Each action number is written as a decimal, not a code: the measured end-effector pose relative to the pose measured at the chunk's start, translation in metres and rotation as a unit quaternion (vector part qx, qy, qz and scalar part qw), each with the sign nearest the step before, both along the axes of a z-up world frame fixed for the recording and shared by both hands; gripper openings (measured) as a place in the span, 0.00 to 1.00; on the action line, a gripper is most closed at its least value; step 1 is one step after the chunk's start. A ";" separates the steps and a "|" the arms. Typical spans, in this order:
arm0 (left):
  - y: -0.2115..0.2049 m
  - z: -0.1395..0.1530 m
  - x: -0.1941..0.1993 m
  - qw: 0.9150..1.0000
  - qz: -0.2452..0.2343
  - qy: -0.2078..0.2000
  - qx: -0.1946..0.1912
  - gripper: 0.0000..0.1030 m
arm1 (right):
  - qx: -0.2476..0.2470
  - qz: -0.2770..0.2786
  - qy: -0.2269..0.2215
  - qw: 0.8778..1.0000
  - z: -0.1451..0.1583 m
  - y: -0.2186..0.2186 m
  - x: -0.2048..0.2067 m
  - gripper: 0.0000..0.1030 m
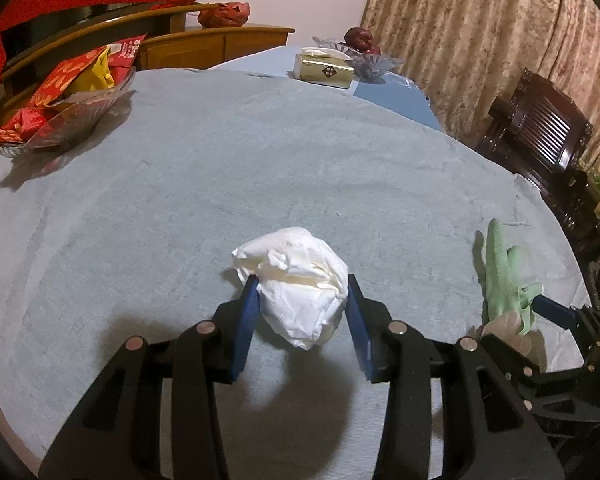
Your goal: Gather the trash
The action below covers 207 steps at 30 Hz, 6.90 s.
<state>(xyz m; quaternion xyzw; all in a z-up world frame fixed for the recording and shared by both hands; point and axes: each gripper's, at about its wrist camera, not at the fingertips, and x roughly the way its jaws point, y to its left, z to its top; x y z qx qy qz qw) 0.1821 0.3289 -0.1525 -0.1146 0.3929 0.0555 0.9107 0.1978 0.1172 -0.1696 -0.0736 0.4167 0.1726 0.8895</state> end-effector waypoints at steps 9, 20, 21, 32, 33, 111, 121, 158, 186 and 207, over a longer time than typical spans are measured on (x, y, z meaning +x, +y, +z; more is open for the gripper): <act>-0.017 0.004 -0.002 1.000 -0.011 -0.005 -0.008 0.40 | -0.011 0.002 0.010 1.000 0.003 -0.038 -0.017 0.94; -0.044 0.017 -0.006 1.000 -0.024 -0.017 -0.002 0.40 | 0.026 0.012 0.018 0.999 0.006 -0.059 -0.014 0.94; -0.045 0.018 -0.006 1.000 -0.024 -0.017 -0.004 0.40 | 0.029 0.015 0.018 0.999 0.006 -0.059 -0.013 0.94; -0.050 0.012 -0.010 1.000 -0.024 -0.014 0.005 0.40 | 0.041 0.053 0.023 0.998 -0.001 -0.035 -0.004 0.68; -0.050 0.013 -0.010 1.000 -0.025 -0.015 0.005 0.40 | 0.038 0.057 0.030 0.997 -0.004 -0.034 -0.004 0.57; -0.299 0.122 -0.020 0.977 -0.181 -0.115 -0.001 0.41 | 0.103 -0.104 -0.103 0.984 0.136 -0.268 -0.062 0.25; -0.386 0.121 -0.009 0.959 -0.255 -0.120 -0.001 0.41 | 0.092 -0.174 -0.116 0.974 0.139 -0.349 -0.082 0.25; -0.504 0.080 0.012 0.933 -0.352 -0.080 -0.005 0.90 | 0.054 -0.280 -0.096 0.954 0.089 -0.476 -0.107 0.94; -0.418 0.125 -0.076 0.953 -0.285 -0.106 0.005 0.92 | 0.078 -0.225 -0.106 0.965 0.134 -0.400 -0.168 0.94; -0.400 0.174 -0.116 0.948 -0.273 -0.163 0.023 0.92 | 0.079 -0.198 -0.147 0.966 0.186 -0.386 -0.185 0.94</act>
